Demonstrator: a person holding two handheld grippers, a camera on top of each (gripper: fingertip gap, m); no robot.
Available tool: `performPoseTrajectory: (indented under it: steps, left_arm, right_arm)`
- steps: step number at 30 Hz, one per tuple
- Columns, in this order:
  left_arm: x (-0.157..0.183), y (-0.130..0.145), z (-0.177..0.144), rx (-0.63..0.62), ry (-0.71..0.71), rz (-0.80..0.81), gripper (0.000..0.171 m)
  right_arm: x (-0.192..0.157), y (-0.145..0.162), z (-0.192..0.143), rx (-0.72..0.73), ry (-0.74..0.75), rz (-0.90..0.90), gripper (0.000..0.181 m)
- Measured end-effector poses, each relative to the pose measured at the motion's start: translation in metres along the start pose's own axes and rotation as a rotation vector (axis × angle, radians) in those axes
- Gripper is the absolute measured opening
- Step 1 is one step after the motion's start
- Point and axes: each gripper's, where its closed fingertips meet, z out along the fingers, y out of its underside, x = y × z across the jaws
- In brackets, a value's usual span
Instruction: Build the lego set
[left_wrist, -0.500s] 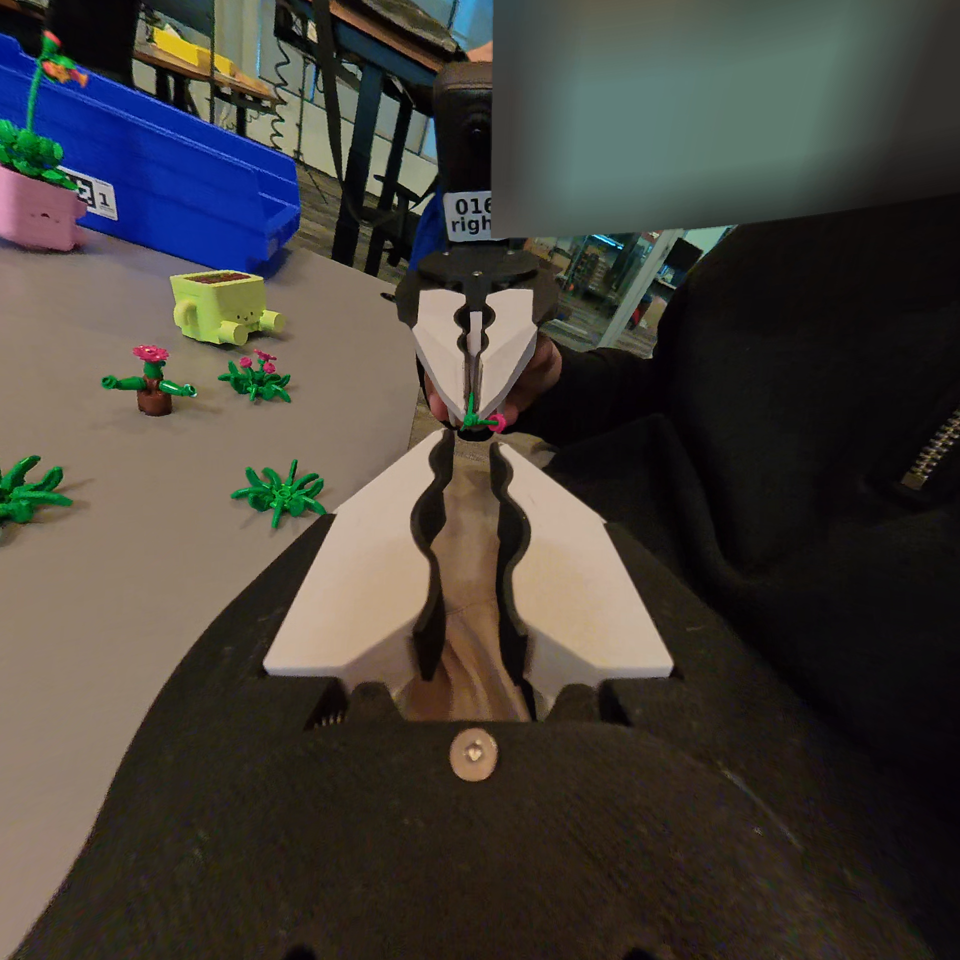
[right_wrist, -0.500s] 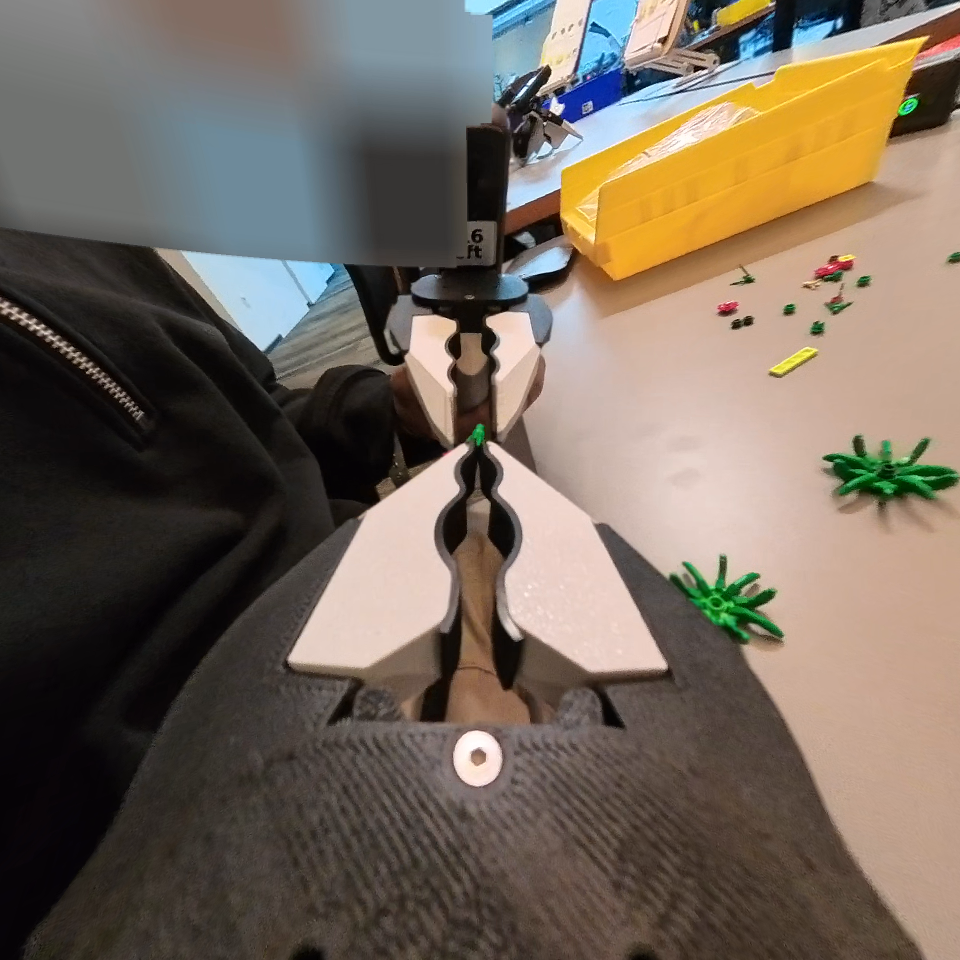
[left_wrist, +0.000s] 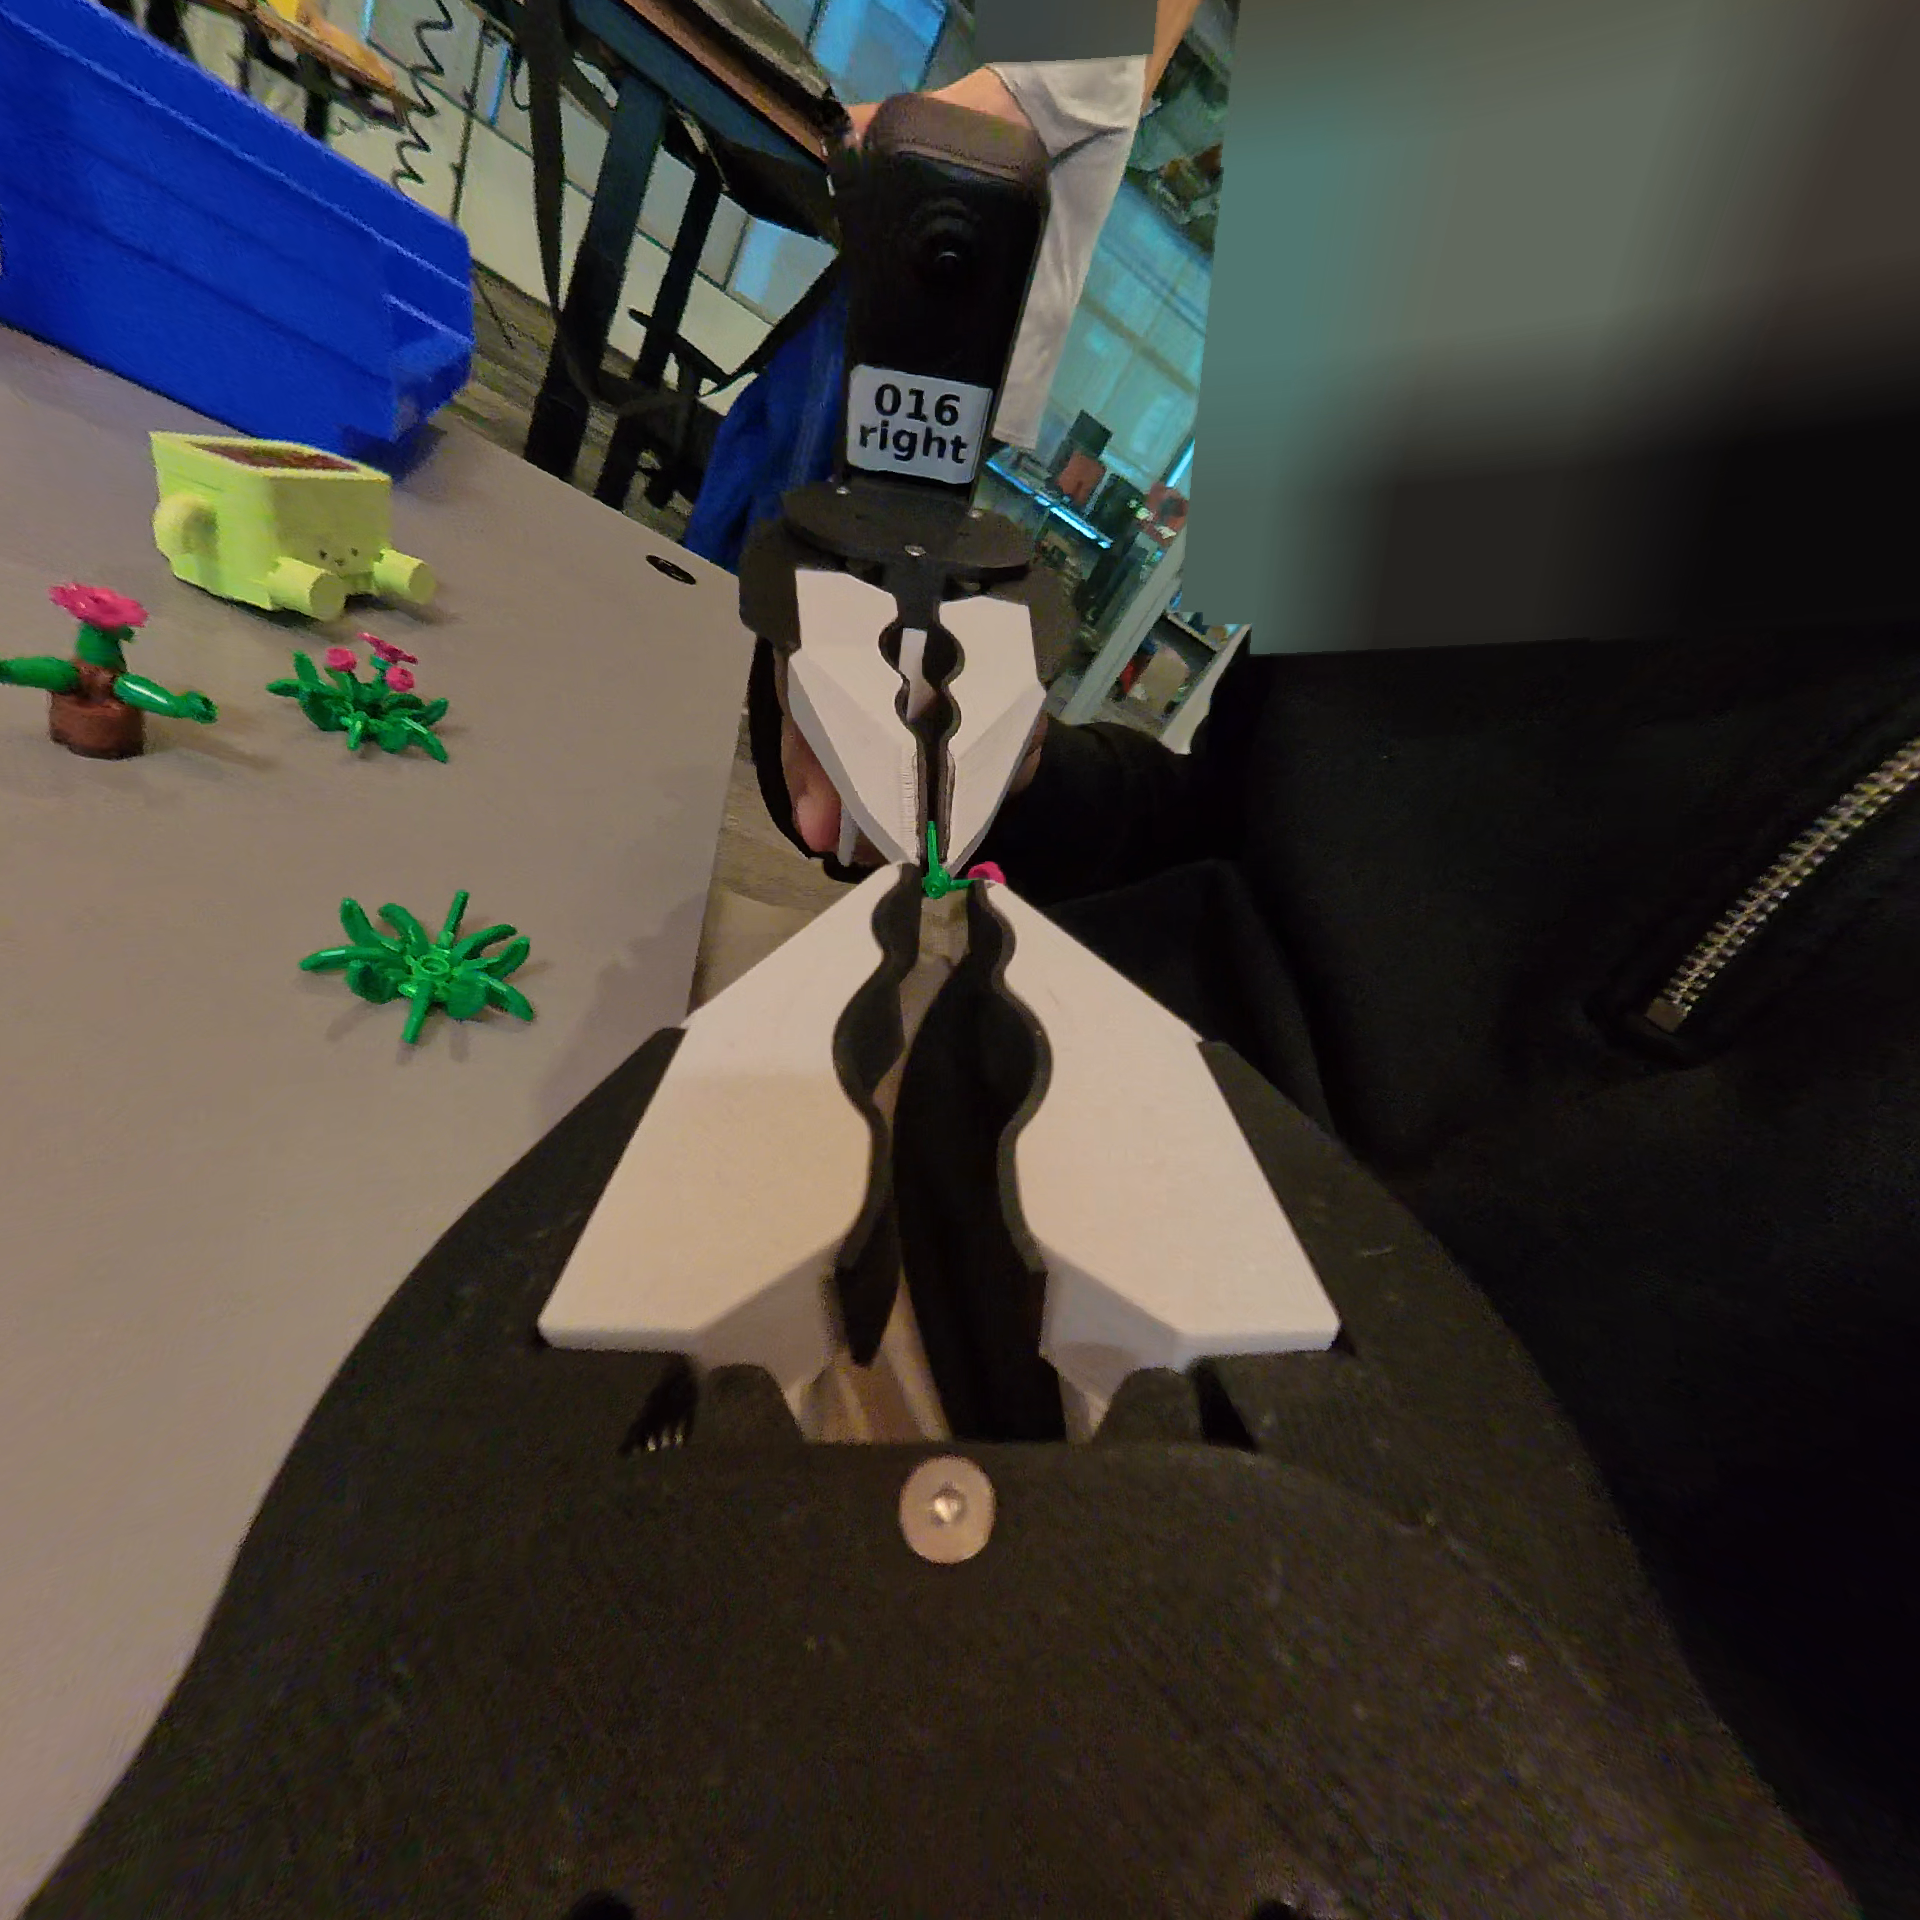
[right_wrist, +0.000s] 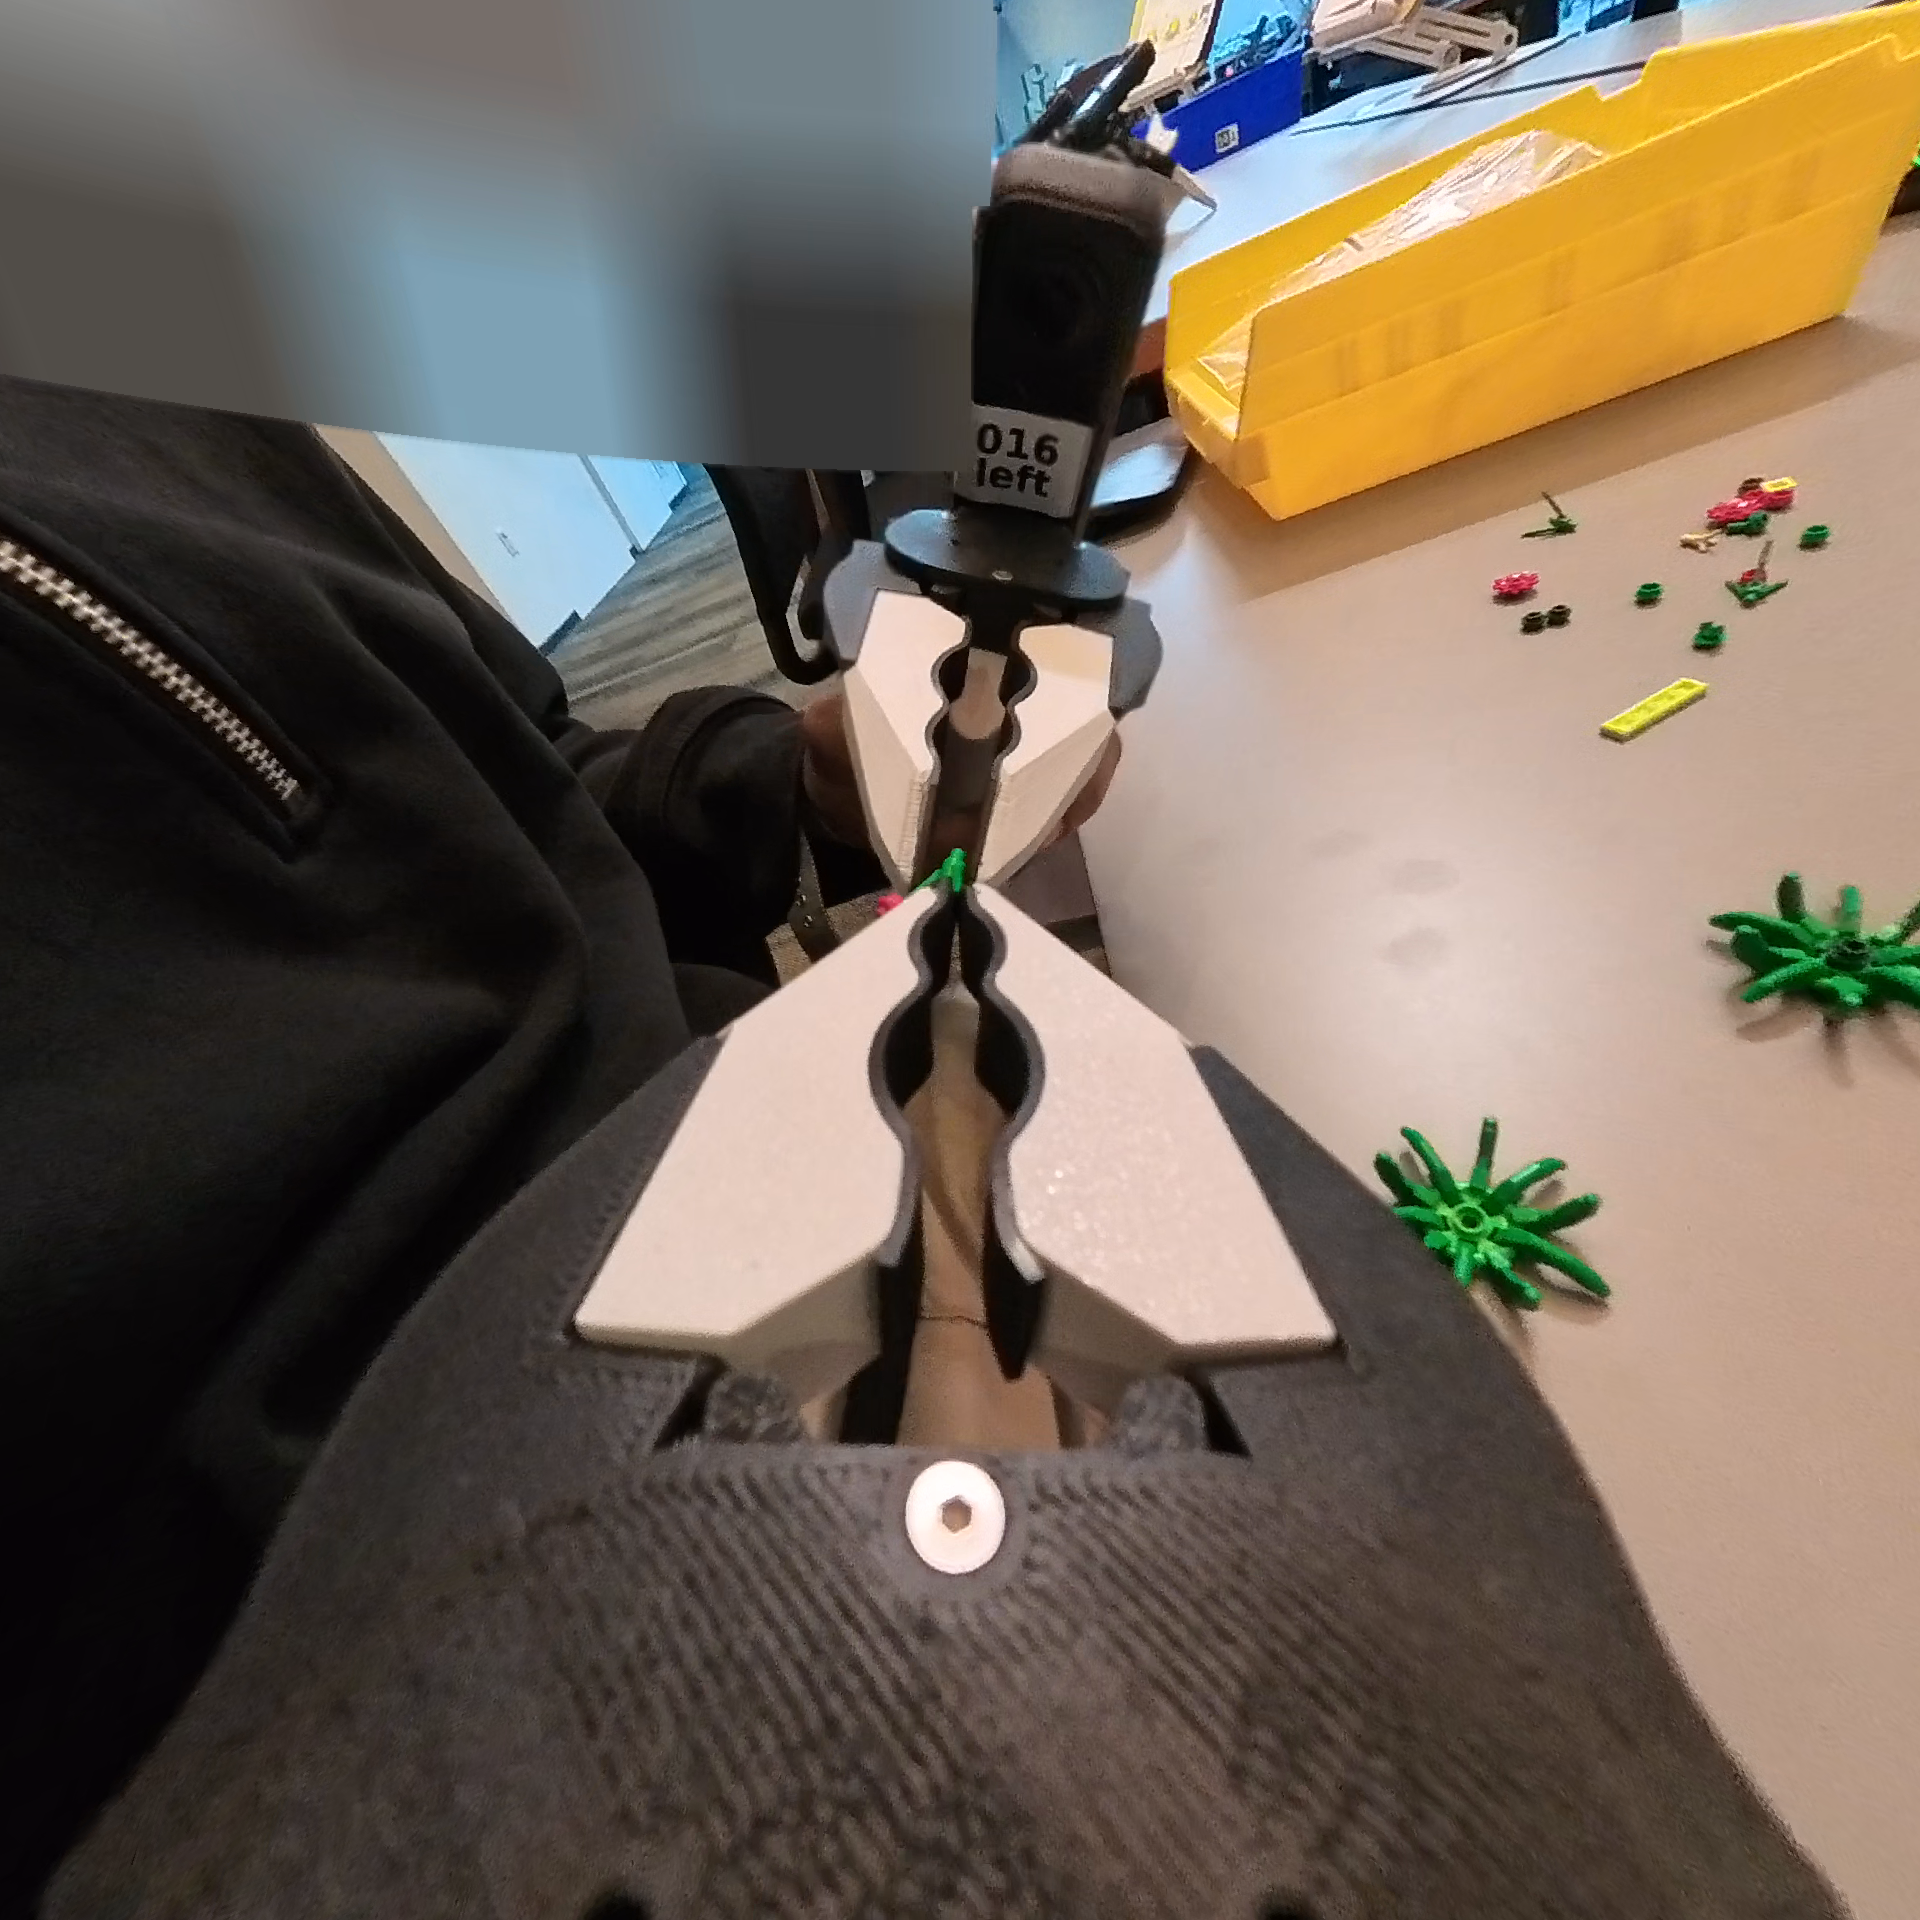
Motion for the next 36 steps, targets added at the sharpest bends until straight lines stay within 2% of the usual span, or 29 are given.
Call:
performPoseTrajectory:
  steps: [8, 17, 26, 36]
  left_arm:
    - [-0.003, -0.002, -0.001, 0.039, 0.075, -0.174, 0.015]
    - [-0.018, -0.005, -0.008, 0.101, 0.048, -0.298, 0.013]
    - [-0.022, -0.002, -0.004, 0.092, 0.023, -0.321, 0.005]
    - [-0.026, -0.001, -0.007, 0.064, -0.053, -0.250, 0.002]
  right_arm:
    - [0.004, 0.002, 0.000, -0.033, 0.065, -0.094, 0.000]
    - [0.014, -0.001, -0.003, -0.111, 0.248, -0.382, 0.000]
    - [0.019, 0.002, 0.003, -0.195, 0.325, -0.508, 0.000]
    - [0.022, 0.003, 0.006, -0.218, 0.336, -0.515, 0.000]
